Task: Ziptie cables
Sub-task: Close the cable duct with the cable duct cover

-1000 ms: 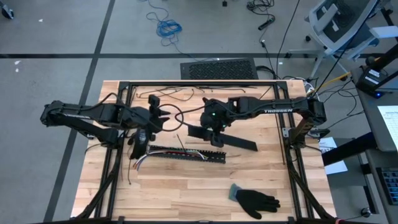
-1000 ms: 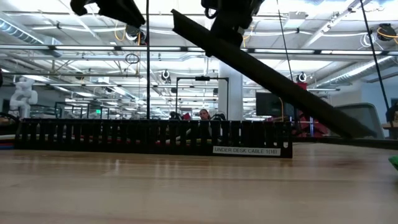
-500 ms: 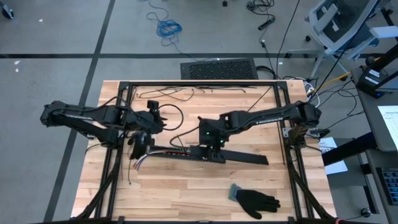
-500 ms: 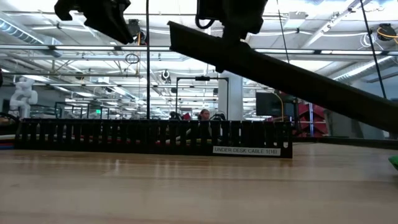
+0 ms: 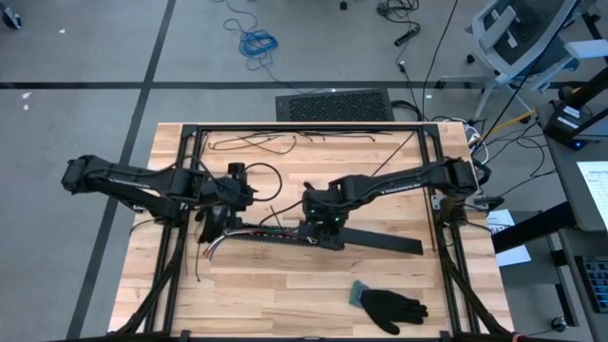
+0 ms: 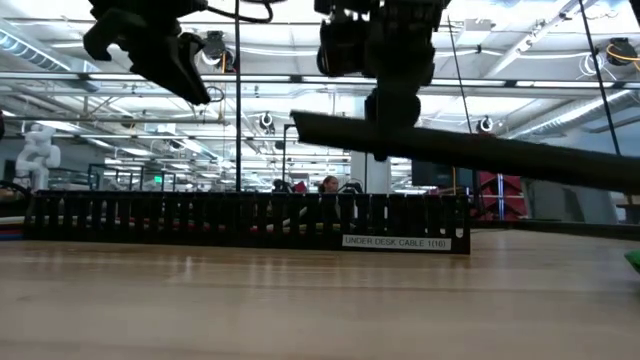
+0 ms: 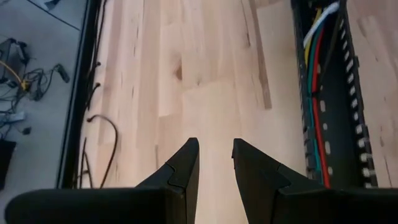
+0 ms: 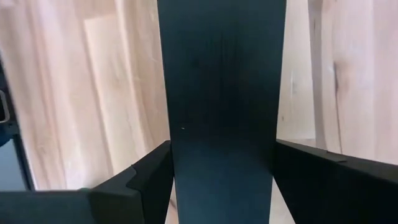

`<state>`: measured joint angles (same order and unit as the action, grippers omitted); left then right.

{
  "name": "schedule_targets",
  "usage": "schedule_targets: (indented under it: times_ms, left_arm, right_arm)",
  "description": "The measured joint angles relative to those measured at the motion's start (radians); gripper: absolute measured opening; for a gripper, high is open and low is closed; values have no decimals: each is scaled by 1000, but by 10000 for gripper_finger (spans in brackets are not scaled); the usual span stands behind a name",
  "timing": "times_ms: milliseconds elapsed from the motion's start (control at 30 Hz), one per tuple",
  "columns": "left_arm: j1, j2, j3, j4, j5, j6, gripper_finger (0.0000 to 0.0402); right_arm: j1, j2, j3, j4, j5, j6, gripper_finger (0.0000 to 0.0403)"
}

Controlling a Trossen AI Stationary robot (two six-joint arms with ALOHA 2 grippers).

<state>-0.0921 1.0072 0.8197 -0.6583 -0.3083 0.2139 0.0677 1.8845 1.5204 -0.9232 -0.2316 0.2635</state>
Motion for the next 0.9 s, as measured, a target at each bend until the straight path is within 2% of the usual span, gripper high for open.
schedule_targets:
  times_ms: [200, 633, 900]
  left_arm:
    - [-1, 1, -43, 92, 1, -45, 96]
    - [-1, 5, -45, 104, 0, -51, 96]
    - [-1, 5, -45, 104, 3, -52, 96]
  right_arm:
    - [11, 49, 0, -19, 0, 26, 217]
    - [20, 81, 0, -41, 21, 76, 217]
    - [48, 81, 0, -47, 13, 35, 217]
